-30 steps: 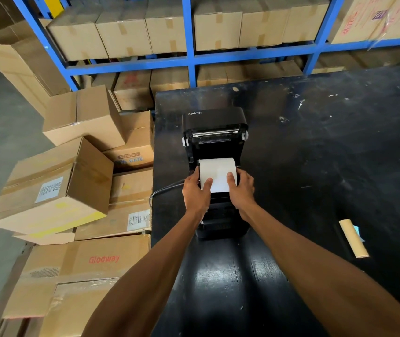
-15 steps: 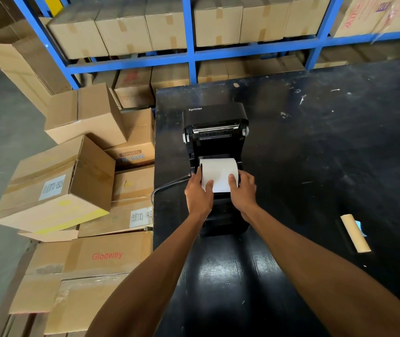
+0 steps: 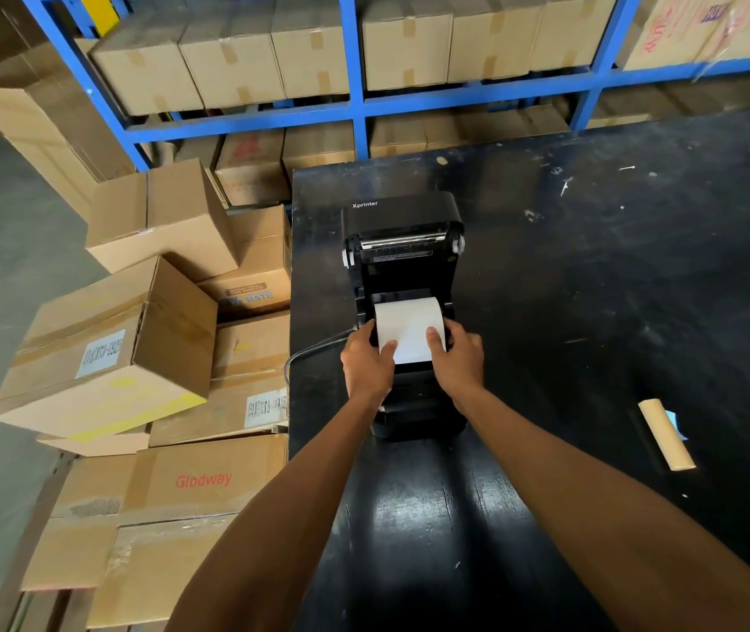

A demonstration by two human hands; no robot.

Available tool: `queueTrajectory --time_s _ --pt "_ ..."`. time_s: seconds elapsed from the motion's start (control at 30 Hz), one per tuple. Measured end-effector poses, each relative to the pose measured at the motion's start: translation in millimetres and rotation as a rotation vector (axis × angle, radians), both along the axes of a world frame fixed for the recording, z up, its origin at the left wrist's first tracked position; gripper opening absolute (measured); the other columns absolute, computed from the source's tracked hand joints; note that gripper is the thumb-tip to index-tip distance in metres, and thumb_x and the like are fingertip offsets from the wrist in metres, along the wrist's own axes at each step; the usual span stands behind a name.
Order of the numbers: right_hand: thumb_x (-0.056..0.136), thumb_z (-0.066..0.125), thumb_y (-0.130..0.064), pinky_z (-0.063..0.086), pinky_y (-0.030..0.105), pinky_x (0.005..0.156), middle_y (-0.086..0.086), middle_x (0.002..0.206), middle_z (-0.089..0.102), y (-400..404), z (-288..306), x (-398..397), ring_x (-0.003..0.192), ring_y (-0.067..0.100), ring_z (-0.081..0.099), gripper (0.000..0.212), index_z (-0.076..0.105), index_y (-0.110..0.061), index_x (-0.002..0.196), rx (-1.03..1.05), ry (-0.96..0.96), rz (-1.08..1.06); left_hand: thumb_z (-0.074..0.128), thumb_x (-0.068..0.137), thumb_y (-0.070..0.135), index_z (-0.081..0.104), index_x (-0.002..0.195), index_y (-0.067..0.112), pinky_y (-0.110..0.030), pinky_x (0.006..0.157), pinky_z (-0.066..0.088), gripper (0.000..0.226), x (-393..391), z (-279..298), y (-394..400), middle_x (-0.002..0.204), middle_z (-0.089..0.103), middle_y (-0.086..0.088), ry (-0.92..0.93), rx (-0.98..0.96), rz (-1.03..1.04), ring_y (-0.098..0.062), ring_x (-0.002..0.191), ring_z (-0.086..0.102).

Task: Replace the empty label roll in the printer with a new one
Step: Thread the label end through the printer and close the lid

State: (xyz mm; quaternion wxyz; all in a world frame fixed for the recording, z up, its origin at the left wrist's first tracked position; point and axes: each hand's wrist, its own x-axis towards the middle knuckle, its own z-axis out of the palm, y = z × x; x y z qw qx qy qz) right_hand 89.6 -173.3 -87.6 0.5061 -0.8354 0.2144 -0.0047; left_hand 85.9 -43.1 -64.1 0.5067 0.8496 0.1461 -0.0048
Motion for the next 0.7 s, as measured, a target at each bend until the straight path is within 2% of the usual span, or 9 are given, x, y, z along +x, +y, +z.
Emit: queueTrajectory --time_s 0.07,0.17,0.23,0.37,0.47,0.53,0.6,0.7 --pt "0.095 0.05 -0.05 0.047 0.037 0.088 0.01 0.131 0.051 1.1 3.6 -4.0 0.104 0.022 0.055 0.045 0.054 -0.021 0.13 -0.057 0.045 -0.024 0.065 0.095 0.016 0.052 0.143 0.01 -0.05 0.092 0.058 0.051 1.0 1.5 1.8 0.134 0.063 -0.017 -0.004 0.014 -0.001 -0.031 0.106 0.068" --pt "0.096 0.044 -0.054 0.038 0.046 0.103 0.009 0.126 0.059 1.6 9.0 -6.6 0.112 0.028 0.058 0.047 0.054 -0.018 0.125 -0.233 0.145 0.004 0.066 0.094 0.014 0.052 0.142 0.009 -0.048 0.096 0.057 0.051 1.4 2.0 2.0 0.137 0.061 -0.016 0.002 -0.002 0.017 -0.03 0.113 0.066" --pt "0.097 0.043 -0.054 0.034 0.045 0.103 0.007 0.121 0.062 0.0 13.2 -8.7 0.111 0.028 0.058 0.046 0.053 -0.019 0.123 -0.277 0.186 0.014 0.066 0.094 0.013 0.052 0.143 0.009 -0.049 0.099 0.056 0.051 0.1 2.4 0.7 0.139 0.06 -0.016 0.007 -0.019 0.027 -0.031 0.119 0.063" --pt "0.097 0.048 -0.048 0.037 0.044 0.106 0.008 0.117 0.065 -0.1 18.3 -13.1 0.109 0.029 0.059 0.037 0.052 -0.02 0.12 -0.122 0.211 -0.022 0.066 0.094 0.013 0.053 0.142 0.009 -0.049 0.102 0.054 0.05 0.9 2.8 1.1 0.139 0.06 -0.015 0.0 -0.017 0.016 -0.032 0.123 0.06" --pt "0.095 0.055 -0.038 0.044 0.045 0.101 0.005 0.106 0.065 -0.5 20.3 -15.2 0.093 0.025 0.057 0.017 0.054 -0.024 0.104 -0.048 0.155 -0.092 0.067 0.093 0.014 0.054 0.141 0.008 -0.048 0.102 0.054 0.05 1.5 1.9 1.4 0.139 0.06 -0.014 -0.002 -0.01 0.018 -0.03 0.124 0.06" --pt "0.094 0.057 -0.035 0.044 0.043 0.099 0.001 0.098 0.063 -3.6 21.3 -15.9 0.096 0.026 0.06 0.011 0.053 -0.025 0.097 -0.064 0.137 -0.081 0.068 0.092 0.014 0.054 0.138 0.007 -0.044 0.1 0.055 0.049 0.8 1.4 1.7 0.136 0.059 -0.014 -0.014 0.001 0.033 -0.029 0.12 0.061" --pt "0.094 0.059 -0.035 0.041 0.041 0.1 0.001 0.102 0.067 -6.3 22.0 -15.9 0.104 0.026 0.061 0.012 0.057 -0.025 0.101 -0.096 0.145 -0.052 0.07 0.09 0.013 0.053 0.134 0.007 -0.041 0.097 0.056 0.047 -0.2 0.1 4.1 0.128 0.061 -0.015 -0.024 0.005 0.059 -0.027 0.111 0.063" --pt "0.094 0.059 -0.037 0.036 0.039 0.099 0.0 0.109 0.07 -8.7 20.7 -18.1 0.108 0.025 0.06 0.018 0.063 -0.026 0.107 -0.132 0.161 -0.033 0.072 0.089 0.012 0.052 0.13 0.007 -0.038 0.085 0.059 0.046 -3.9 -2.5 10.2 0.103 0.069 -0.013 0.005 -0.048 0.069 -0.021 0.087 0.067"
